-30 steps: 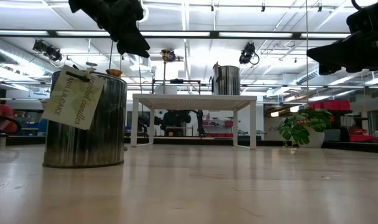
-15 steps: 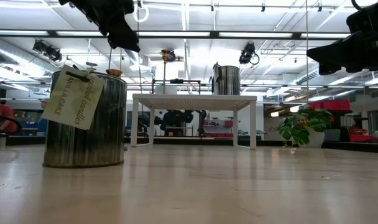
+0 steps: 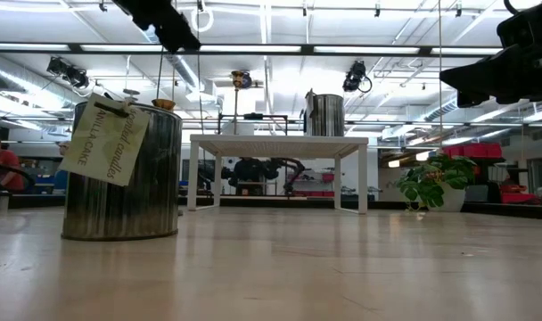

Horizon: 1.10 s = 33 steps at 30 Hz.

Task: Pick & Place candle stick holders
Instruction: Put the scented candle can on the shelf

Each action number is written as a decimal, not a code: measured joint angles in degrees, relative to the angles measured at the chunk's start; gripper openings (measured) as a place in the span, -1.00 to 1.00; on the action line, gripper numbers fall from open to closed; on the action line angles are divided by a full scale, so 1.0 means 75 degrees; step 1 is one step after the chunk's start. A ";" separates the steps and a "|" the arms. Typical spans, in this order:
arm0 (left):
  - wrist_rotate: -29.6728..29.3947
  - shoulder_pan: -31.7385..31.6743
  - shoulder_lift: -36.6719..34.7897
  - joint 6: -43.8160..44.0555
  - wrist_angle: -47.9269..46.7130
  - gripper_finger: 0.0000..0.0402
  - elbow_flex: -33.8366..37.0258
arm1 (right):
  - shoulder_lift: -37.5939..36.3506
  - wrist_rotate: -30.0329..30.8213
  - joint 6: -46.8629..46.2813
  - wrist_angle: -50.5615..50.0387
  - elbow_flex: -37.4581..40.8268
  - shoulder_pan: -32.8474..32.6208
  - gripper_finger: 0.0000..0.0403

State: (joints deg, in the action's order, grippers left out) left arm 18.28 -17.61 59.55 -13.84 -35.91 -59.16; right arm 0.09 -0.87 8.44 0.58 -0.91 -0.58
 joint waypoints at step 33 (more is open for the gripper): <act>-0.0875 0.3850 0.0009 -0.0161 -0.0379 0.26 0.0000 | -0.0002 -0.0001 -0.0002 -0.0002 0.0000 0.0000 -0.91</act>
State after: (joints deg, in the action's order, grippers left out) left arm 11.72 11.26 59.61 -15.05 -38.76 -59.16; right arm 0.08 -0.88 8.43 0.56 -0.91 -0.58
